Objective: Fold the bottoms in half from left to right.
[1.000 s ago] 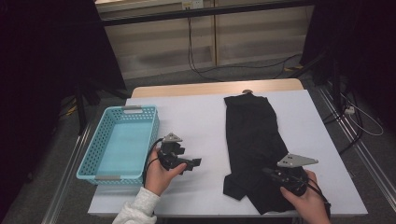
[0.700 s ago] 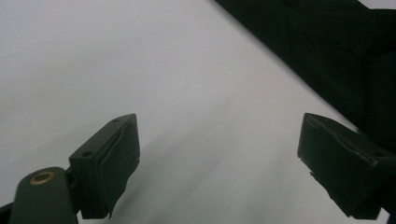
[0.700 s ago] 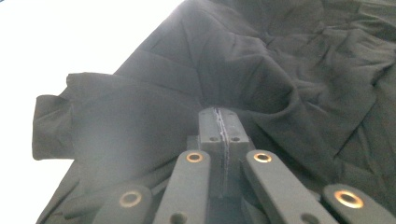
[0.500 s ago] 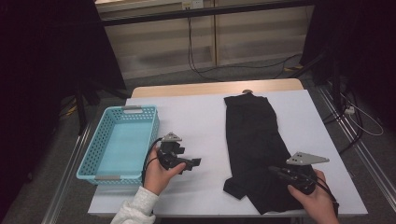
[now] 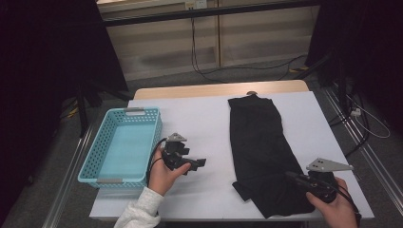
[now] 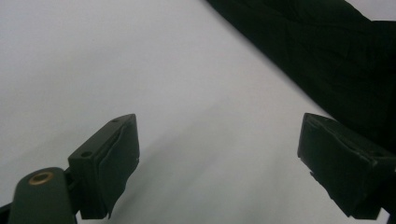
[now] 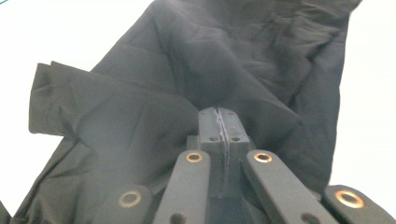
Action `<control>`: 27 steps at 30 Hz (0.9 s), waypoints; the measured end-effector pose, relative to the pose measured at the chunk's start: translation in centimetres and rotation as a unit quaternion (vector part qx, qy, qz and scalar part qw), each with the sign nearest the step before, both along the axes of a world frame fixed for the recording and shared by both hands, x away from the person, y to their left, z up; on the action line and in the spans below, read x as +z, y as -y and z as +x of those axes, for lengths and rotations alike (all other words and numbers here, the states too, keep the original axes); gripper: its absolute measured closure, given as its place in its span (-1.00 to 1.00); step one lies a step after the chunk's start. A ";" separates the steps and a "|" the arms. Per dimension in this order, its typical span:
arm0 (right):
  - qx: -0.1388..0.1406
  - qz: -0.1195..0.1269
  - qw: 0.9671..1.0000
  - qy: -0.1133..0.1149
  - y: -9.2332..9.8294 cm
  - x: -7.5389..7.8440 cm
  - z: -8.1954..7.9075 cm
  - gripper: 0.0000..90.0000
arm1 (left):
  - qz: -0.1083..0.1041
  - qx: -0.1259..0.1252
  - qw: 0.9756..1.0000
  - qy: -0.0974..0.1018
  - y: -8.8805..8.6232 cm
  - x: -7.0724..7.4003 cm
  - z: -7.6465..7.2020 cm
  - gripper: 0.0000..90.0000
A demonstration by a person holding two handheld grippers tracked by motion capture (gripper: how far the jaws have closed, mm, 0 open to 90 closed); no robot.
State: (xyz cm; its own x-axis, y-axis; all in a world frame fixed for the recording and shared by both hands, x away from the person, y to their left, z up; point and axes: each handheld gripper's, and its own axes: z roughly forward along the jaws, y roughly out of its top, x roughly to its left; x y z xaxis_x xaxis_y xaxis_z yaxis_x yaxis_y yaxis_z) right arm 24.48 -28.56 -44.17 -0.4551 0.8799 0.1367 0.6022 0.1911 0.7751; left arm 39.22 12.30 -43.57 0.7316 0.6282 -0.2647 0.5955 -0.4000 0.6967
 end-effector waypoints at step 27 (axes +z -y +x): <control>-0.030 -0.011 0.999 -0.007 1.8 -0.2 -0.2 0.60 | -0.003 -0.007 1.000 0.003 0.3 0.6 -0.2 -0.72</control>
